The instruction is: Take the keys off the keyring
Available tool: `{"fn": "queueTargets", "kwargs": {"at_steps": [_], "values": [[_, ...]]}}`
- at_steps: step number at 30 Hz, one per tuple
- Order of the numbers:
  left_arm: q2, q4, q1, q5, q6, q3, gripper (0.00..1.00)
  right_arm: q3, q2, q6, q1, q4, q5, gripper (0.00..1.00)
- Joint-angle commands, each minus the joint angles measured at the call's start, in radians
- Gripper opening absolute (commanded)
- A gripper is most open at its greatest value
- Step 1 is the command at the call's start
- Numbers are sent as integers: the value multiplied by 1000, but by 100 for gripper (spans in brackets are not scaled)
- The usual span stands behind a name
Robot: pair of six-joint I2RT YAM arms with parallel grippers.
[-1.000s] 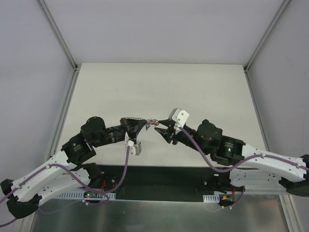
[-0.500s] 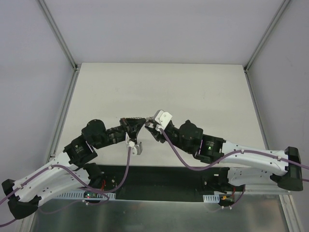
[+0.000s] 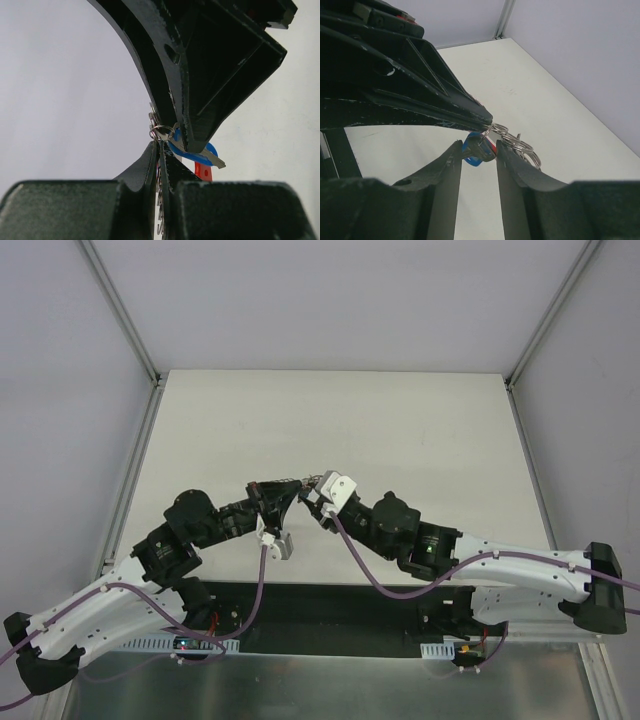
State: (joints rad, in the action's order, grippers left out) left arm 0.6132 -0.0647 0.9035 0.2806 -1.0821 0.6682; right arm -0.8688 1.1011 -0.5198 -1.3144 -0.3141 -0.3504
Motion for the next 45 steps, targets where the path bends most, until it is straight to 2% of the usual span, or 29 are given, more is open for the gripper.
{"fn": "queueTargets", "kwargs": {"at_steps": [1,11,27,31,37,45], "values": [[-7,-81,8,20,2,-7,0,-15,5,-32,-2,-105,-28,36],[-3,-90,6,28,5,-18,0,-33,26,-36,-2,-166,-90,30],[13,-98,6,19,5,-19,0,-36,5,-29,-6,-200,-70,31],[17,-98,8,12,5,-19,0,-52,11,-19,-11,-200,-90,24],[10,-99,6,11,13,-16,0,-59,23,-20,-20,-198,-160,2],[10,-101,8,9,17,-16,0,-55,19,-23,-26,-198,-208,1]]}}
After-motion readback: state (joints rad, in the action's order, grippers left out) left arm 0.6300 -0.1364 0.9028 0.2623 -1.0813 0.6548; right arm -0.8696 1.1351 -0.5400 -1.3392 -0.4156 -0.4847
